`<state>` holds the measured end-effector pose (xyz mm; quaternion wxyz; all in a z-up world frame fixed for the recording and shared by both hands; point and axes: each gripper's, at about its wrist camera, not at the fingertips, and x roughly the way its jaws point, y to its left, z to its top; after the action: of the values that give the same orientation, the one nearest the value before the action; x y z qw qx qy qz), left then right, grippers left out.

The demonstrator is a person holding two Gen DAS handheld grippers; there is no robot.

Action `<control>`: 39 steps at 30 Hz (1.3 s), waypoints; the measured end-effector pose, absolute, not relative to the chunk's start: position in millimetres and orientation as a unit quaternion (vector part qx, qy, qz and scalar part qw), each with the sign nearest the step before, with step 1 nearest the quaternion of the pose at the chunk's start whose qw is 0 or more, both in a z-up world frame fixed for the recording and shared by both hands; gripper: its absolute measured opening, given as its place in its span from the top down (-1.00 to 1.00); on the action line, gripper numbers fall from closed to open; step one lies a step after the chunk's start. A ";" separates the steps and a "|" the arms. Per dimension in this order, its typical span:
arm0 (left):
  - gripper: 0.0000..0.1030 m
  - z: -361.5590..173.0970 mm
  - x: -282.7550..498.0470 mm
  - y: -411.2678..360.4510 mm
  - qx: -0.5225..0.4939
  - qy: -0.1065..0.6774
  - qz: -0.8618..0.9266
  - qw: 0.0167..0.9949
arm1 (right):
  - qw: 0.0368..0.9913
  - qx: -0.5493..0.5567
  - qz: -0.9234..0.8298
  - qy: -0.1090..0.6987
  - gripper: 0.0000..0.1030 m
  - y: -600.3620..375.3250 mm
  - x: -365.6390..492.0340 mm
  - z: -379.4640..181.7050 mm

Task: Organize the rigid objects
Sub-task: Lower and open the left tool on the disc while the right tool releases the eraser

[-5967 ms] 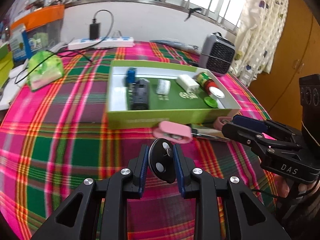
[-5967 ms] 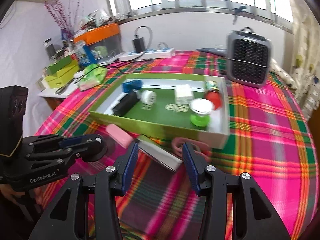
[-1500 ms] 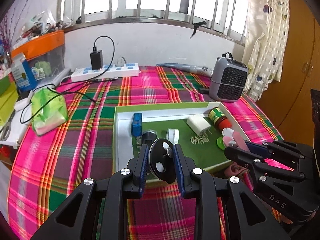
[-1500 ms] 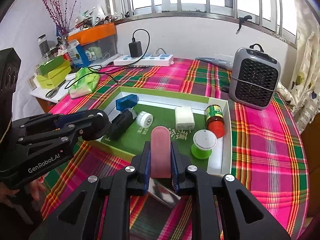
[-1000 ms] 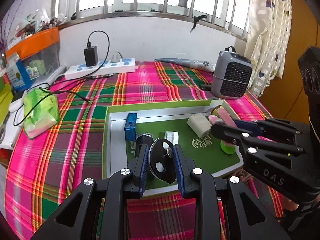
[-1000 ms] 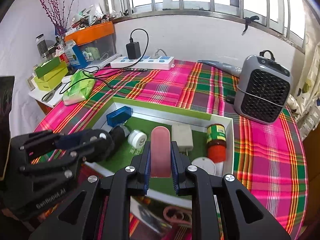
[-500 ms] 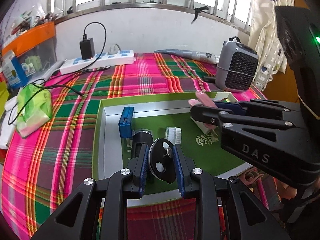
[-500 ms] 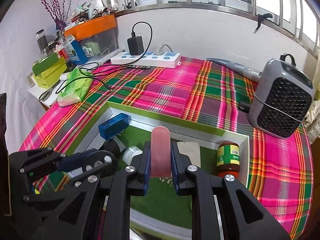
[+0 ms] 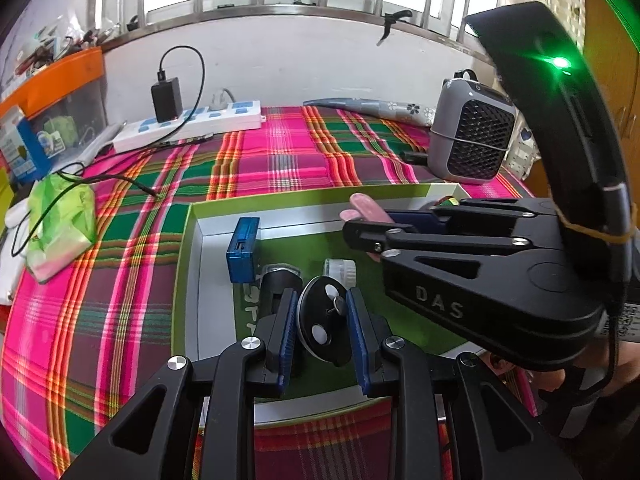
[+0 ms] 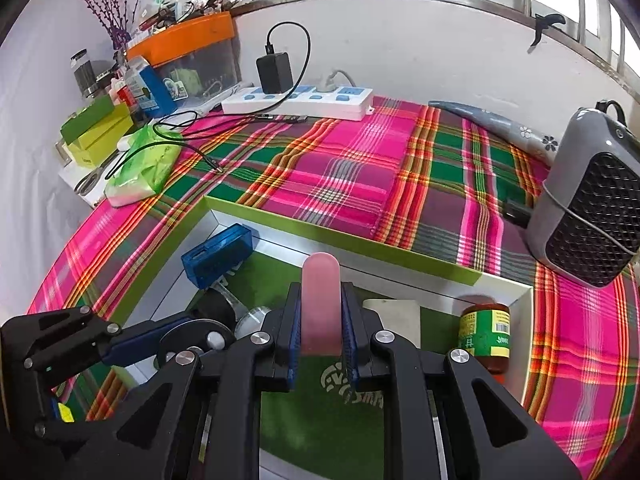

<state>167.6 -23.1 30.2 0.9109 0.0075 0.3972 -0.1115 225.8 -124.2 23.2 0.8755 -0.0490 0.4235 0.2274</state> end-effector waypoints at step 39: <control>0.53 31.2 171.7 -21.7 0.008 0.398 -0.111 0.910 | 0.856 -0.067 0.239 0.453 0.63 -114.3 241.4 9.3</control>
<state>171.7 -21.7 31.2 0.9104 0.0080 0.3984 -0.1111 241.4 -114.3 9.2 0.8563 -0.0665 0.4530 0.2390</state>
